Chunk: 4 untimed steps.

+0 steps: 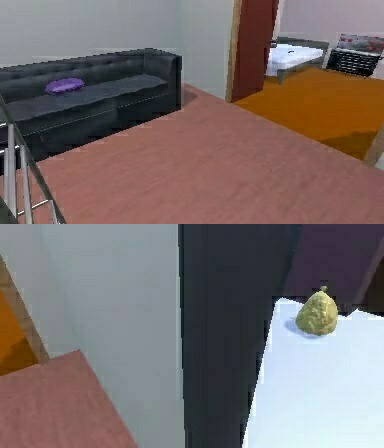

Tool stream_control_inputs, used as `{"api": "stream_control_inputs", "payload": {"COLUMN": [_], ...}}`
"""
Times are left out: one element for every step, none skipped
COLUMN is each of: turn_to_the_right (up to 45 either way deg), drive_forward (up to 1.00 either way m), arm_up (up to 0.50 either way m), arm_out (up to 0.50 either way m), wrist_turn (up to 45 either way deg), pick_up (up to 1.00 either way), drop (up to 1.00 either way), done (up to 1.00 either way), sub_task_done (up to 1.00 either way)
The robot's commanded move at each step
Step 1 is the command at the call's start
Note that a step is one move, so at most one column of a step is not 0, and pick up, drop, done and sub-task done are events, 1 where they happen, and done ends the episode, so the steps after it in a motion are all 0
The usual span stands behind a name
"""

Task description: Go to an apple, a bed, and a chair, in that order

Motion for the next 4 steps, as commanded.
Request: {"api": "stream_control_inputs", "payload": {"turn_to_the_right": [30.0, 0.0, 3.0, 0.0], "drive_forward": [0.00, 1.00, 0.00, 1.00], "arm_up": [0.00, 0.00, 0.00, 0.00], "arm_out": [0.00, 0.00, 0.00, 0.00], "wrist_turn": [0.0, 0.0, 0.0, 0.0], "pick_up": [0.00, 0.00, 0.00, 0.00], "drop": [0.00, 0.00, 0.00, 0.00], "done": [0.00, 0.00, 0.00, 0.00], "sub_task_done": [0.00, 0.00, 0.00, 0.00]}}
